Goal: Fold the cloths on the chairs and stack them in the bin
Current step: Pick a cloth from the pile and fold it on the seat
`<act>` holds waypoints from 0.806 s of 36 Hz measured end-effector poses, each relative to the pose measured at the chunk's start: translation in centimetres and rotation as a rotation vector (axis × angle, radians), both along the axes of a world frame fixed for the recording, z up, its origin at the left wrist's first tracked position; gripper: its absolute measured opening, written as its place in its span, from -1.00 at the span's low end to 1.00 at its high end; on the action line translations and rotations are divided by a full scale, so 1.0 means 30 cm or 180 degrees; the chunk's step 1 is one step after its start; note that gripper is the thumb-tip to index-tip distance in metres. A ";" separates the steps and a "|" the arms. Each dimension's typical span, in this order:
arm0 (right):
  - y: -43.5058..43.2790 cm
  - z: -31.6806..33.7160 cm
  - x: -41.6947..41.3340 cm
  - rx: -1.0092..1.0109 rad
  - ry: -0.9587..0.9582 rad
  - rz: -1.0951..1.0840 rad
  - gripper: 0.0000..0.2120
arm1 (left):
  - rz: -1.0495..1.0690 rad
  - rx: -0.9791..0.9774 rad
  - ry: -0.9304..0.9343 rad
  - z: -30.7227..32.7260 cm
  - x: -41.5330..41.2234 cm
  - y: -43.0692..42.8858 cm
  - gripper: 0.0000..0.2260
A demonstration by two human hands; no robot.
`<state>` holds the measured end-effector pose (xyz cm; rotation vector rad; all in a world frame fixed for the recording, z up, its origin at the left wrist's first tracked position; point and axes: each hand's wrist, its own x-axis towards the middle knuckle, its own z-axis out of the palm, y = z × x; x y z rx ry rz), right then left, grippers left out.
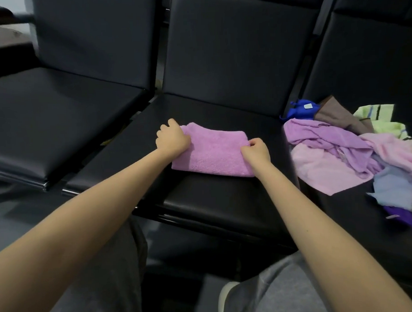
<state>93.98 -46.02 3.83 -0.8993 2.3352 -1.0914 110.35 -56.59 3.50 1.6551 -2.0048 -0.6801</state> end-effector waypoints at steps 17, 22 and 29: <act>-0.016 -0.028 0.040 0.0740 0.1215 0.1439 -0.55 | -0.1282 0.0107 -0.0833 0.013 -0.056 0.190 -0.65; 0.000 -0.010 0.006 -0.0096 -0.0070 0.0038 -0.66 | -0.0153 -0.0142 -0.0202 0.044 -0.021 0.143 -0.58; -0.008 0.040 -0.008 0.0071 -0.1291 -0.0167 -0.47 | 0.0158 0.1369 0.0946 0.063 -0.024 0.090 -0.35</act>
